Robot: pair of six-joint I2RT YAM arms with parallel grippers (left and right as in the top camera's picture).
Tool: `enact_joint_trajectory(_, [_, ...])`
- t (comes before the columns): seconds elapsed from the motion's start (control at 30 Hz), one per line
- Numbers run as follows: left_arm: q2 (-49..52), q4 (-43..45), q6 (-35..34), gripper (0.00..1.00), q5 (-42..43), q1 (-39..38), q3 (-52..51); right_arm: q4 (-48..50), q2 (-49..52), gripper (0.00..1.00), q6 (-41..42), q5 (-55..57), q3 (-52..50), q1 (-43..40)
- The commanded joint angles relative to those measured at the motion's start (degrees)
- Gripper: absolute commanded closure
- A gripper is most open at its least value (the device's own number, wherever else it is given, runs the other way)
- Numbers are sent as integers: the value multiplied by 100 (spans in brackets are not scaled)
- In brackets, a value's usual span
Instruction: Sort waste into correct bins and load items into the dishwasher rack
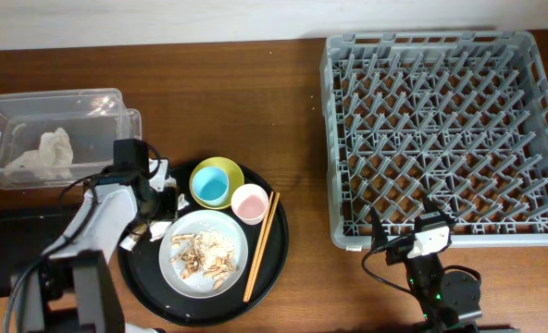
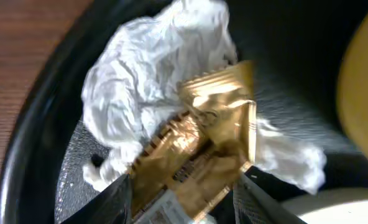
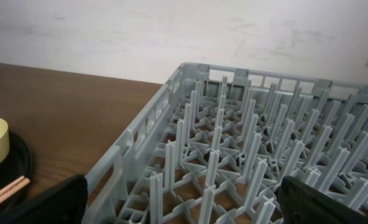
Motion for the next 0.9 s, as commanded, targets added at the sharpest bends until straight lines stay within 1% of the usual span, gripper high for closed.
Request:
enact_joint_trajectory(0.0, [212, 98, 116, 48, -334, -7, 11, -17, -37, 2, 2, 46, -42, -31])
enact_joint_trajectory(0.03, [212, 131, 50, 53, -426, -7, 13, -17, -37, 2, 4, 46, -42, -31])
enact_joint_trajectory(0.07, [184, 87, -59, 72, -424, -7, 39, -17, -37, 2, 2, 46, -42, -31])
enact_joint_trajectory(0.13, [66, -76, -175, 74, -369, -7, 162, -20, -37, 2, 2, 46, -42, -31])
enact_joint_trajectory(0.17, [-101, -260, -212, 77, -210, -7, 280, -20, -37, 2, 2, 46, -42, -31])
enact_joint_trajectory(0.23, [-481, -450, -212, 78, 164, -7, 299, -17, -37, 2, 2, 46, -42, -31])
enact_joint_trajectory(0.3, [-855, -581, -378, 87, 160, -7, 299, -17, -37, 2, 4, 46, -42, -31])
enact_joint_trajectory(0.33, [-1067, -595, -581, 98, 160, -2, 299, -17, -37, 2, 2, 46, -42, -31])
enact_joint_trajectory(0.4, [-1316, -599, -643, 97, 125, -2, 299, -17, -37, 2, 2, 46, -42, -31])
enact_joint_trajectory(0.43, [-1309, -632, -645, 80, 11, -2, 297, -17, -37, 1, 2, 46, -42, -31])
enact_joint_trajectory(0.47, [-1261, -691, -645, 68, 9, -2, 245, -20, -37, 2, 2, 46, -42, -31])
enact_joint_trajectory(0.5, [-1185, -737, -645, 49, 11, -2, 162, -17, -37, 2, 2, 46, -42, -31])
enact_joint_trajectory(0.57, [-981, -737, -645, 36, 11, -2, -37, -20, -37, 2, 4, 46, -42, -31])
enact_joint_trajectory(0.63, [-623, -546, -645, 36, 7, -2, -203, -20, -37, 2, 2, 46, -42, -31])
enact_joint_trajectory(0.7, [-424, -369, -645, 41, 4, -2, -205, -17, -37, 2, 2, 46, -42, -31])
enact_joint_trajectory(0.77, [-328, -313, -645, 58, 4, -2, -205, -17, -37, 2, 2, 46, -42, -31])
enact_joint_trajectory(0.83, [-330, -251, -645, 71, 4, -2, -199, -20, -37, 2, 2, 46, -42, -31])
enact_joint_trajectory(0.87, [-330, -260, -645, 80, 4, -2, -166, -17, -37, 2, 2, 46, -42, -31])
